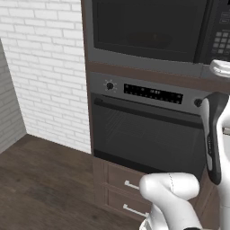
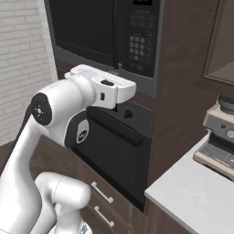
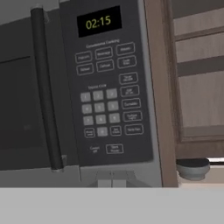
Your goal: Pick the mushroom from the sink and place it in the bowl. Then pick the bowl and place it in the microwave. Then close the microwave door and press the start button.
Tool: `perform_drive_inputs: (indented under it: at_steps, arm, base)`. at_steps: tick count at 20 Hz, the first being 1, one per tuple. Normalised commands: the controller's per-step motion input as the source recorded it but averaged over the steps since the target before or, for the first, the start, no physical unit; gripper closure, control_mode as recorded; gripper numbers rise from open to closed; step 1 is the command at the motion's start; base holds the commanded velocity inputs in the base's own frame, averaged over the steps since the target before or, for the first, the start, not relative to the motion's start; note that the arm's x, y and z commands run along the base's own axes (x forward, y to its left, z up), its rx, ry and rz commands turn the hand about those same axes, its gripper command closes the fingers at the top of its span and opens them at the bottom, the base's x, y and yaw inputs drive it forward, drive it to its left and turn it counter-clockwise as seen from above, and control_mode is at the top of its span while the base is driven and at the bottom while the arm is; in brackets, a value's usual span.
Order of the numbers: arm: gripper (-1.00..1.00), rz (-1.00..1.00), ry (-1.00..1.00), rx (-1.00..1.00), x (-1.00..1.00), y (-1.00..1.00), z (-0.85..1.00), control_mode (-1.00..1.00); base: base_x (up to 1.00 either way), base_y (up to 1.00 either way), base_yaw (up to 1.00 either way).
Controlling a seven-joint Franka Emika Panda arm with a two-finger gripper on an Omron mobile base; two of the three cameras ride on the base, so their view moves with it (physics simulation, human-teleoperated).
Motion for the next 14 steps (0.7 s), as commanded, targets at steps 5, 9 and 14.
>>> perform_drive_inputs:
  at_steps: [5,9,14]
  arm:
    - [1.00,0.00,0.01,0.01,0.01,-0.03,0.00,-1.00]
    - [1.00,0.00,0.09,0.00,0.34,0.01,-0.09,-1.00]
    - [1.00,0.00,0.14,0.00,0.46,-0.04,-0.03,-1.00]
  base:
    - [0.00,0.00,0.00]
    - [0.00,0.00,0.00]
    - [0.00,0.00,0.00]
